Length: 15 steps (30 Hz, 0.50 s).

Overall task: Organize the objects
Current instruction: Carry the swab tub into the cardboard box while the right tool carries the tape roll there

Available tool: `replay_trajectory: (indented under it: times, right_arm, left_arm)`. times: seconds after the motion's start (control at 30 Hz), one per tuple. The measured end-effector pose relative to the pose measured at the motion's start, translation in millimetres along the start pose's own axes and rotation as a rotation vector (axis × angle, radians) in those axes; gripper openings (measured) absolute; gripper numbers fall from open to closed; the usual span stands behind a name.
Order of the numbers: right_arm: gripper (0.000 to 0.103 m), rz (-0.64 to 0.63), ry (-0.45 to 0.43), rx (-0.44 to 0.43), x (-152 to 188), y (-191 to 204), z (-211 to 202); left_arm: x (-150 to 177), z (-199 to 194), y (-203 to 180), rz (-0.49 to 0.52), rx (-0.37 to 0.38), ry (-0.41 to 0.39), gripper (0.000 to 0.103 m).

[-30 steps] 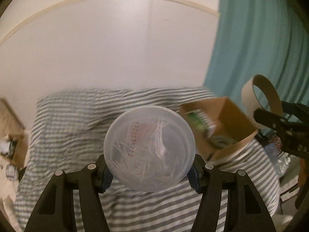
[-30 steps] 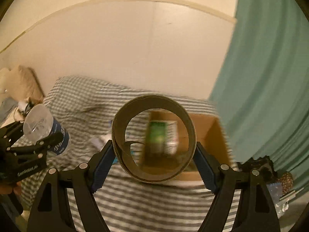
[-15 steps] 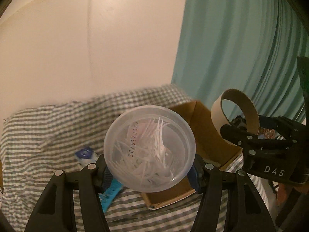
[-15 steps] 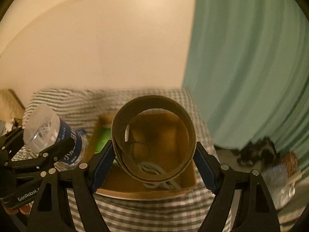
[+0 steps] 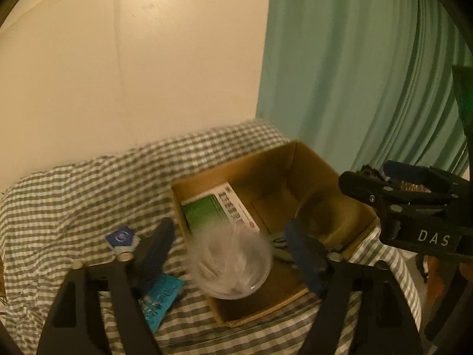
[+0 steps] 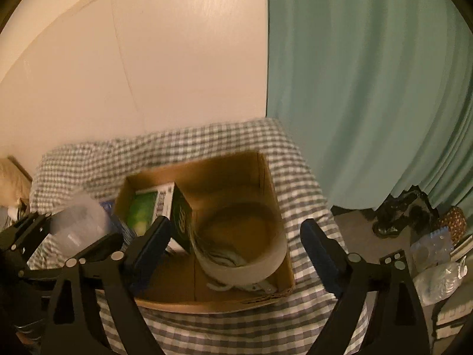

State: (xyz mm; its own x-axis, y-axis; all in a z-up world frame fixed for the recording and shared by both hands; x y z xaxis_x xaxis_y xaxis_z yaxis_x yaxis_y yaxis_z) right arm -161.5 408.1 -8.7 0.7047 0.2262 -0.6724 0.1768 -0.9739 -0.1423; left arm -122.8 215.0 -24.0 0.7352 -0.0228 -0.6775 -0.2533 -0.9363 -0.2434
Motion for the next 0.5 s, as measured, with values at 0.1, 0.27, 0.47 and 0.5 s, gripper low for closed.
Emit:
replay_trajectory:
  times: [0.1,0.27,0.47,0.5]
  right_arm:
    - [0.090,-0.017,-0.034,0.017,-7.5,6.4,-18.8]
    - [0.090,-0.011,-0.096,0.022,-10.1,16.2,-52.7]
    - [0.090,-0.061,-0.154,-0.016,-7.6,64.2,-81.7]
    - [0.090,-0.085,-0.165,-0.014,-7.3,76.1,-86.5]
  left_arm:
    - [-9.1,-25.9,7.8,-0.002,0.000,-0.039,0.084]
    - [-19.2,-68.1,32.6,-0.018,-0.036,-0.090,0.092]
    - [-26.6,-115.2,94.5,-0.037,-0.137,-0.138,0.092]
    - [-27.1,-120.4,104.8,-0.042,-0.152,-0.147,0.092]
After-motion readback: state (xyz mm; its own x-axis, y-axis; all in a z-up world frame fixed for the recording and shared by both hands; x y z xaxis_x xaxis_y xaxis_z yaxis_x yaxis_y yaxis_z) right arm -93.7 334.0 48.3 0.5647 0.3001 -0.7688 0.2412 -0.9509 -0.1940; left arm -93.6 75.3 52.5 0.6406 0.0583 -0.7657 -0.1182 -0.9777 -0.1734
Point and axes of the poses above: each gripper's, at about its wrist camera, not at the fingertips, and z roughly the way its jaws point, y to its left, x to its underside, the point moved 1 cm from there along z, roughly the way its jaws point, and after that the axes turned 15 degrees about -z, right-handed, at the moved point
